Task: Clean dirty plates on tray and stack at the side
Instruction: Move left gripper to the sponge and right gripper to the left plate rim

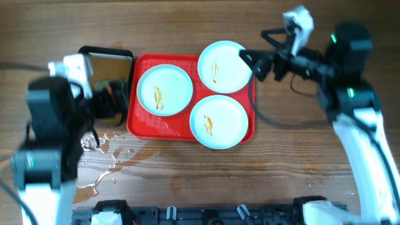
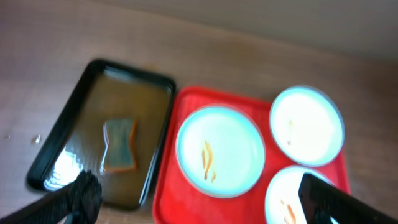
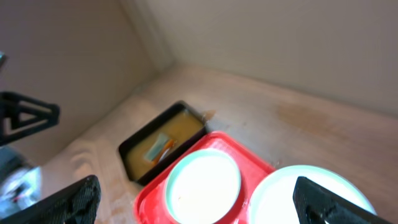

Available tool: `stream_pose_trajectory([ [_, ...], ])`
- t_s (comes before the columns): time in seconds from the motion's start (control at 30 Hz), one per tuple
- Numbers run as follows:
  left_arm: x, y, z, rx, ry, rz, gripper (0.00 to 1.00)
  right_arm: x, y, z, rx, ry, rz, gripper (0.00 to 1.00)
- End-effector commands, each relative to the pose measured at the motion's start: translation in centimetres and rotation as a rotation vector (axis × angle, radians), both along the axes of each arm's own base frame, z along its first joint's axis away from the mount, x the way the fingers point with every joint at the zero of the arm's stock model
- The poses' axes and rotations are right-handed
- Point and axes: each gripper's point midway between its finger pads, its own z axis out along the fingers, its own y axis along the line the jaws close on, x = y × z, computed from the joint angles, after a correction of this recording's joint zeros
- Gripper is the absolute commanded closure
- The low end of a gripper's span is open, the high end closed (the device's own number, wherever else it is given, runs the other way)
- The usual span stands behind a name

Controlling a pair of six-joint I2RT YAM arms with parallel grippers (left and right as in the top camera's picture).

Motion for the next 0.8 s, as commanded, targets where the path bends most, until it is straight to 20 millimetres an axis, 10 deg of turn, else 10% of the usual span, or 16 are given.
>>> stream_pose_trajectory([
  [0.0, 2.1, 0.9, -1.0, -0.017, 0.177, -0.012, 0.00, 1.8, 3.1, -0.8, -0.032, 0.079, 0.078, 0.00],
  [0.5, 5.9, 3.0, -15.6, -0.097, 0.760, 0.019, 0.00, 2.2, 16.4, -11.0, -0.237, 0.264, 0.211, 0.00],
  [0.77, 8.1, 8.5, -15.4, -0.150, 0.647, 0.206, 0.00, 3.9, 16.8, -21.4, -0.351, 0.605, -0.193, 0.22],
])
